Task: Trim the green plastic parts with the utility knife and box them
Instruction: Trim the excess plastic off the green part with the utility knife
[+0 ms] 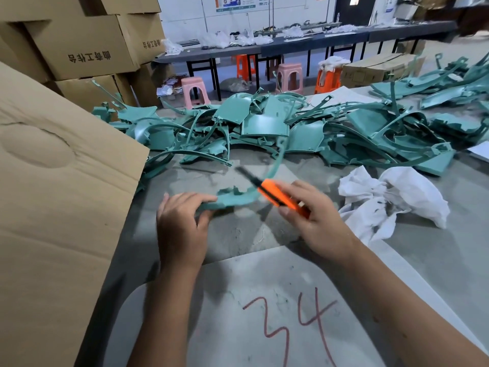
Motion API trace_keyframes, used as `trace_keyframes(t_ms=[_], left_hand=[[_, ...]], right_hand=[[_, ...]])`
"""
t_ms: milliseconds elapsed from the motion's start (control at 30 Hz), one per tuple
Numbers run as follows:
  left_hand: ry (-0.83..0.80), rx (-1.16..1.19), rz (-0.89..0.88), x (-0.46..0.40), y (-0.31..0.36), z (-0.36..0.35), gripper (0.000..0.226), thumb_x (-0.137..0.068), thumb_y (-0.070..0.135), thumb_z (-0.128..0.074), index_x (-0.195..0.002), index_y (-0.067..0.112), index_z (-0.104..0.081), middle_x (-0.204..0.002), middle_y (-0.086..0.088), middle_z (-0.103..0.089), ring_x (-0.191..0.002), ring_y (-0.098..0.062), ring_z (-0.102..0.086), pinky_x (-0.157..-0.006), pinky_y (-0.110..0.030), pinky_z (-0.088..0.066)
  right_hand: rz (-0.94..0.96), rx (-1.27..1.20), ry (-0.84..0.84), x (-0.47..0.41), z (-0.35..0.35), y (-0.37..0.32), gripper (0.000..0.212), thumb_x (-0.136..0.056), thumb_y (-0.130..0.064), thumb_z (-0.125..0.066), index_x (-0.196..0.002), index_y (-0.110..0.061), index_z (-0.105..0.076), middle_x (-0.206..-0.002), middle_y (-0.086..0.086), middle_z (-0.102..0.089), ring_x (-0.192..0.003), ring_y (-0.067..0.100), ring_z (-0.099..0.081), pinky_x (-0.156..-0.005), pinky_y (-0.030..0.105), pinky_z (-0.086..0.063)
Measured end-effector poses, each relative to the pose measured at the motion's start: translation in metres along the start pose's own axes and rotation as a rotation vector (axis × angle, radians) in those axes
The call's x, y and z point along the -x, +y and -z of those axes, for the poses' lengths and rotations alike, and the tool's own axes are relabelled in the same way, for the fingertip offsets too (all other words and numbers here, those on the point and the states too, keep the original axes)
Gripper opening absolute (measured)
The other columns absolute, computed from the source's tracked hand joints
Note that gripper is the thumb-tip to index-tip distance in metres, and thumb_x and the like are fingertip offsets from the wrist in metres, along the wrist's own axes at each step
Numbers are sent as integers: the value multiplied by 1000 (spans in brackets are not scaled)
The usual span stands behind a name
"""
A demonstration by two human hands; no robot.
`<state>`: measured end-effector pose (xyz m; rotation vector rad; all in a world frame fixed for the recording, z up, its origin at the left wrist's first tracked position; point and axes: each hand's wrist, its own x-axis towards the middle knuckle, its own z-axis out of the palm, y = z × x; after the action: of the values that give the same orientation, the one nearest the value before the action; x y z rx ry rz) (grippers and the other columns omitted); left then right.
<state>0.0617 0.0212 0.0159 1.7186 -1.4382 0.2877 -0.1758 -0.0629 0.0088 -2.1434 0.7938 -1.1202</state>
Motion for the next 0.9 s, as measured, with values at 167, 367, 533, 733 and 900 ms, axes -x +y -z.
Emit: trace_keyframes(t_ms=[167,367,533,733,900], left_hand=[[249,346,98,-8,9,7,23,-103,28,-54,-86,12,-55,-70,8,-51,-63,-16,-47,-58,-32,-36],[-14,738,232,-2,9,-6,26,-97,-3,-60,-94,23,-58,-81,14,-73,-71,-1,-65,-67,-18,-50],[-70,696,274,0,13,-17,25,-88,14,-61,-108,28,-64,-98,1,-77,-91,-20,-74,-82,-43,-61],[-64,599,212,5,16,-22,17,-92,17,-58,-100,25,-71,-86,9,-74,-81,-16,-70,-71,-37,-57],[-28,545,136,6,16,-25,16,-92,15,-58,-99,11,-72,-84,-9,-72,-80,-32,-67,-70,-45,-56]], right_hand=[[-9,83,404,-2,2,1,52,-105,-11,-57,-154,-22,-46,-119,-6,-55,-105,10,-57,-89,26,-49],[-210,304,353,-4,-4,7,53,-102,-11,-58,-154,-19,-46,-122,4,-55,-104,21,-53,-84,27,-37],[171,256,253,0,-19,-16,48,-106,-16,-52,-154,-14,-44,-113,0,-51,-91,12,-49,-81,21,-41],[257,154,34,4,-37,-25,54,-110,-20,-49,-161,-19,-34,-135,-4,-60,-113,0,-55,-96,14,-41],[136,153,137,3,-33,-18,50,-107,-14,-52,-156,-17,-43,-106,-6,-67,-90,-1,-57,-81,11,-42]])
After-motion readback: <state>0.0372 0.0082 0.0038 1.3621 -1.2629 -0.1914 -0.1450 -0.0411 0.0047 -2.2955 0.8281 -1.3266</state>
